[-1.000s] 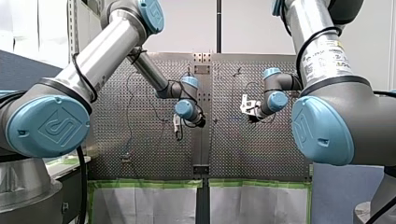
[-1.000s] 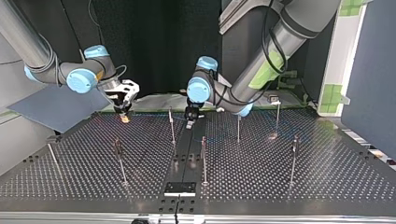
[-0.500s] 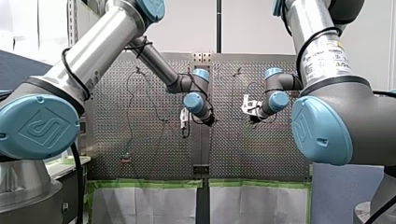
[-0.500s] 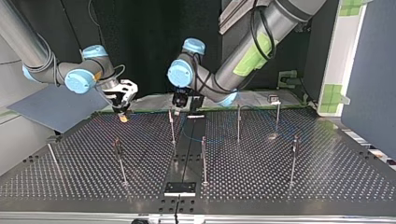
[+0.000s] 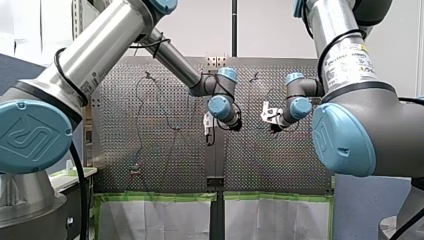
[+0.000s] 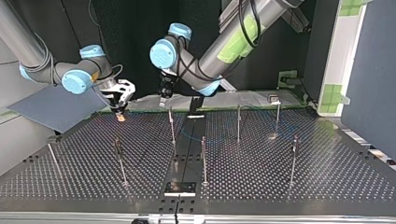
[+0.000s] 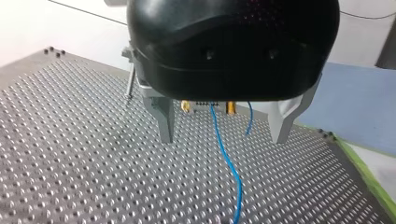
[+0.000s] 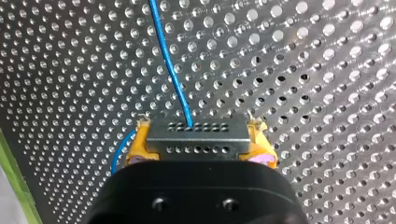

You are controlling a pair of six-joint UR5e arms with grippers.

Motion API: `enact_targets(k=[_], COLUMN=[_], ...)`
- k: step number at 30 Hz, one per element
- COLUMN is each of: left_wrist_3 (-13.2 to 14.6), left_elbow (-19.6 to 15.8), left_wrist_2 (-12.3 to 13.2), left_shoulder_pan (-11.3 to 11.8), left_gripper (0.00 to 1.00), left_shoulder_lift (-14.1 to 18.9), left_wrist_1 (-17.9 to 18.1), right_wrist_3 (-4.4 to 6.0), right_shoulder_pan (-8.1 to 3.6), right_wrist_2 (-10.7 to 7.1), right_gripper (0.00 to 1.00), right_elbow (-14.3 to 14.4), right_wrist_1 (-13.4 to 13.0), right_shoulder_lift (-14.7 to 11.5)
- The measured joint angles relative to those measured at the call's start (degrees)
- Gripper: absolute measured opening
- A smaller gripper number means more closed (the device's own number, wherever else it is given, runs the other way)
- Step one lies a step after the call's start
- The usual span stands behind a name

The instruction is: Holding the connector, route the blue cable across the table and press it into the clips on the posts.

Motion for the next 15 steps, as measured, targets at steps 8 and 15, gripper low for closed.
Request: enact_targets(k=[8,15], left_wrist_3=[-0.8,-1.1], left_elbow=[2.9,6.2], left_wrist_2=[-3.7,-7.0], left_shoulder_pan=[-3.7,-5.4], left_gripper=[1.00,1.00], left_shoulder_lift=[-3.0,-5.6], left_wrist_1=[2.3,2.1], right_wrist_3=[0.00,0.00], right_shoulder_pan=[-0.79,-1.24], right_wrist_2=[0.00,0.00], right_gripper=[0.00,0.00], right_elbow=[0.0,0.0], right_wrist_1=[0.0,0.0], right_shoulder_lift=[0.0,0.0])
